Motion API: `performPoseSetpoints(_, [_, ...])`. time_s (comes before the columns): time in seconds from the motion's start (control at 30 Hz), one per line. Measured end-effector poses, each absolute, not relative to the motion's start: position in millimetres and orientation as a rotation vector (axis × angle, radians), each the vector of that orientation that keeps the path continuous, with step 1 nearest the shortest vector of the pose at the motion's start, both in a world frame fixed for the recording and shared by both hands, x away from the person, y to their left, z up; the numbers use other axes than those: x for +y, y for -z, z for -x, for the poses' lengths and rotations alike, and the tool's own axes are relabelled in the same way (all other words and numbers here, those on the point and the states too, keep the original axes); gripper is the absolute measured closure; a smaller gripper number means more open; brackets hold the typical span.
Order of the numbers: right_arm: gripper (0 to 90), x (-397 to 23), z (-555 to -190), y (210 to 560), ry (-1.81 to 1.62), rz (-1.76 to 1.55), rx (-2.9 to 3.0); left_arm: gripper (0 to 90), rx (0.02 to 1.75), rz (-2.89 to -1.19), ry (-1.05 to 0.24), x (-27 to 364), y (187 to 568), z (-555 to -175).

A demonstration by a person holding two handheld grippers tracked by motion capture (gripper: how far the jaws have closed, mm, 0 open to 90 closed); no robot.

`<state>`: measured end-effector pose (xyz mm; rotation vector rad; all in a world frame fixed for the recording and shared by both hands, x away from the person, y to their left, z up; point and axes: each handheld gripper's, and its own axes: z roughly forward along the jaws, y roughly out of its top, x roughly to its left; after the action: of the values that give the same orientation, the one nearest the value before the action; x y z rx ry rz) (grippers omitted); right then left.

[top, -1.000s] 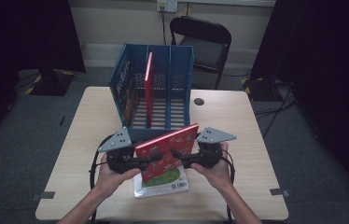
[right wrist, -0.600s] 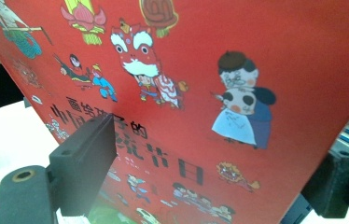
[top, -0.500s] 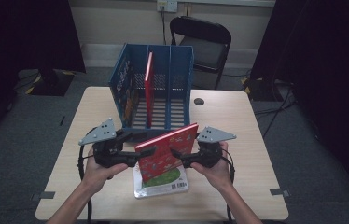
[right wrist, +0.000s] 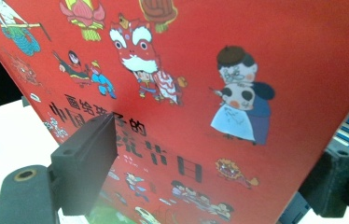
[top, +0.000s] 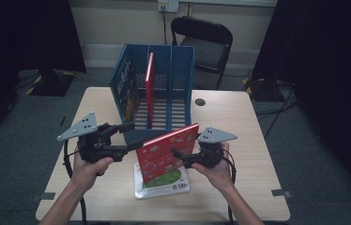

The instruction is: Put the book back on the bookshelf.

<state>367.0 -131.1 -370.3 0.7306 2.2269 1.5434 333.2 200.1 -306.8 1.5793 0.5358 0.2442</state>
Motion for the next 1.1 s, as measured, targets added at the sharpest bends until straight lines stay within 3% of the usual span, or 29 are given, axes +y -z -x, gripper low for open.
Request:
performPoseSetpoints(0.2, [15.7, -131.3, -367.0, 370.4, -1.542, -0.729, 2.226, 33.0, 0.590, -1.582, -0.274, 207.6, 310.9, -339.8])
performPoseSetpoints(0.43, [17.8, -132.9, -367.4, 369.0, -1.553, -0.731, 2.224, 33.0, 0.690, -1.690, -0.255, 198.0, 345.5, -362.3])
performPoseSetpoints(0.63, [25.5, -138.4, -370.1, 366.4, -1.563, -0.760, 2.195, 34.3, 0.689, -1.733, -0.221, 189.6, 358.4, -367.0])
performPoseSetpoints(1.1, [23.8, -137.3, -372.5, 363.8, -1.565, -0.762, 2.219, 43.6, 0.609, -1.748, -0.165, 184.4, 362.3, -365.1])
